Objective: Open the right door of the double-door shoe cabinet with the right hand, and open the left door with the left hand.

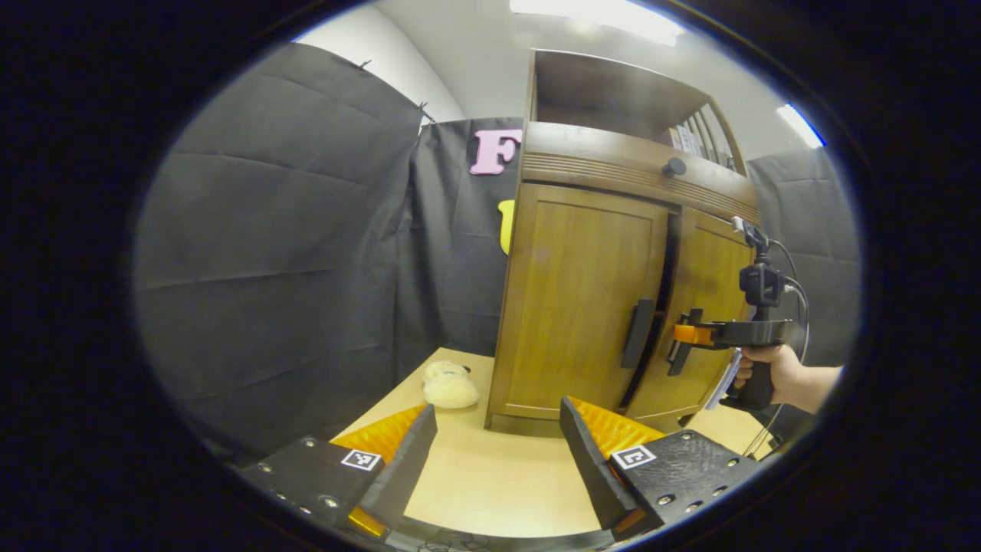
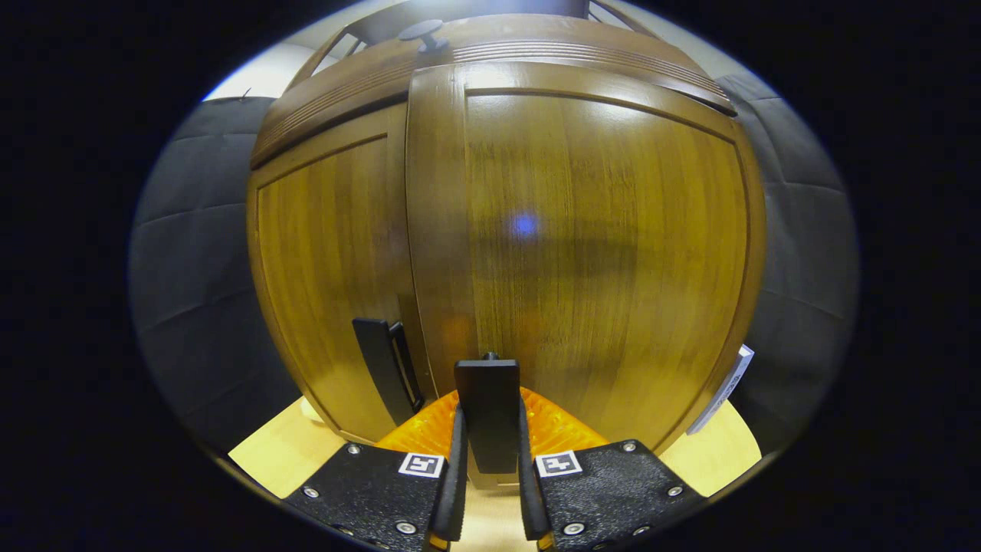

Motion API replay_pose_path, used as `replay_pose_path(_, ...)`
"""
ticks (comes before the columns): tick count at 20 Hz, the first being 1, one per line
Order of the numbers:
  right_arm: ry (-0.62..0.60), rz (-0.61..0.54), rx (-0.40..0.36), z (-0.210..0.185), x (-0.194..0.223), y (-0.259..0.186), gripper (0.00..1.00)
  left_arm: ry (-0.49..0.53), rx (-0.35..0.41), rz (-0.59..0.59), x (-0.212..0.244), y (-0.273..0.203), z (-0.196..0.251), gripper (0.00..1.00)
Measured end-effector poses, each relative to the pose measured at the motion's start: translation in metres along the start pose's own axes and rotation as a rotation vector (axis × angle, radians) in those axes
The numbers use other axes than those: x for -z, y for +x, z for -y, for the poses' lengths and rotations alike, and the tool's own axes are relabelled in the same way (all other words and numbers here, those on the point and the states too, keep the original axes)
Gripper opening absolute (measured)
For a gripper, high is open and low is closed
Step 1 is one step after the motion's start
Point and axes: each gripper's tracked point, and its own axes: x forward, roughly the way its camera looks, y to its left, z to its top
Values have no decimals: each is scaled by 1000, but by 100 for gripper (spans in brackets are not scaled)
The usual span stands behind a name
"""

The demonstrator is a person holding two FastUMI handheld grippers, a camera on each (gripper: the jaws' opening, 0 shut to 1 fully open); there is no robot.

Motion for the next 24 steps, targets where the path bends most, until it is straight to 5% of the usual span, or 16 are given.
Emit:
replay_pose_path(17, 23, -16, -36, 1, 1, 2, 30, 79, 79, 18, -2, -1, 8, 92)
replay_pose_path(19, 28, -17, -28, 2, 1, 2, 30, 79, 91, 19, -2, -1, 10, 87)
replay_pose_path(20, 29, -18, -26, 3, 0, 2, 30, 78, 100, 18, -3, 0, 12, 98)
replay_pose_path(21, 31, -19, -23, 4, 2, 0, 30, 78, 110, 18, -3, -1, 14, 92)
replay_pose_path(24, 32, -26, -11, 5, 3, -2, 30, 90, 141, 16, -4, 2, 22, 99)
